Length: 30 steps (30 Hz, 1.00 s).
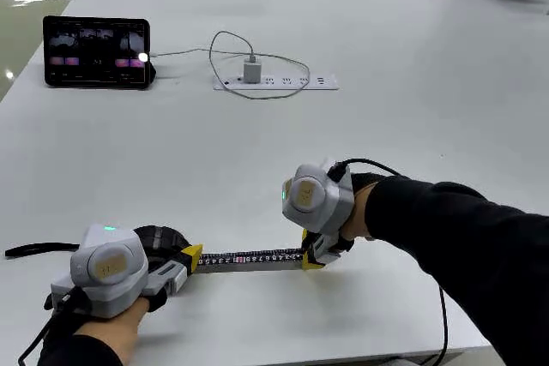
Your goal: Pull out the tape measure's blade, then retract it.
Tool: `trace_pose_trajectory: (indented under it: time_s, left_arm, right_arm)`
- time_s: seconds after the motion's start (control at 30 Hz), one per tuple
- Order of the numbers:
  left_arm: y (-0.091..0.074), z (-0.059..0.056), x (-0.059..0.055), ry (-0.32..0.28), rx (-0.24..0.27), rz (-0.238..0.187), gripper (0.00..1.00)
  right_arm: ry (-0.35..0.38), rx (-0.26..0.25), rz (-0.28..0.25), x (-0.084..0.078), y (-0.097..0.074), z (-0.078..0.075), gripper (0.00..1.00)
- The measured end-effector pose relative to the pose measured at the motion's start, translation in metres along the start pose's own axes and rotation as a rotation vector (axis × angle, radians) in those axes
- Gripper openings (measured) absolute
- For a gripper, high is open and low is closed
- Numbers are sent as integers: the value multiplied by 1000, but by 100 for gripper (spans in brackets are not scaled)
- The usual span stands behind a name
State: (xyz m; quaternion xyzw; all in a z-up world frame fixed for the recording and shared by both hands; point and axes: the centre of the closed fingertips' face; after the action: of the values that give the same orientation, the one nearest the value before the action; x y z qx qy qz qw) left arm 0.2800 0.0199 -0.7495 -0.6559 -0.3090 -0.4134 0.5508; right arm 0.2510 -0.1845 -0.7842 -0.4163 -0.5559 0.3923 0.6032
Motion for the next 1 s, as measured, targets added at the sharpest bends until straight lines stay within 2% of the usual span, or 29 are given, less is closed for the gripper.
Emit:
trace_pose_trajectory:
  time_s: [1.0]
  left_arm:
    - [1,0,0,0,-1,1,64]
  right_arm:
    - [2,9,-14,10,3,1,10]
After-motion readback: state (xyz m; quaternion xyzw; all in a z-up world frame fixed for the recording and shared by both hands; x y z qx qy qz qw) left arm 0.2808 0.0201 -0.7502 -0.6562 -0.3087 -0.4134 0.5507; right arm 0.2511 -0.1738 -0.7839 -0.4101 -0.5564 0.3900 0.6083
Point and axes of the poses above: the centre of the closed fingertips' face, and the gripper's own axes: y roughly forward along the fingers, z roughly to its left, x roughly out of its top, and after that the axes turned 4 degrees about -z, right-handed
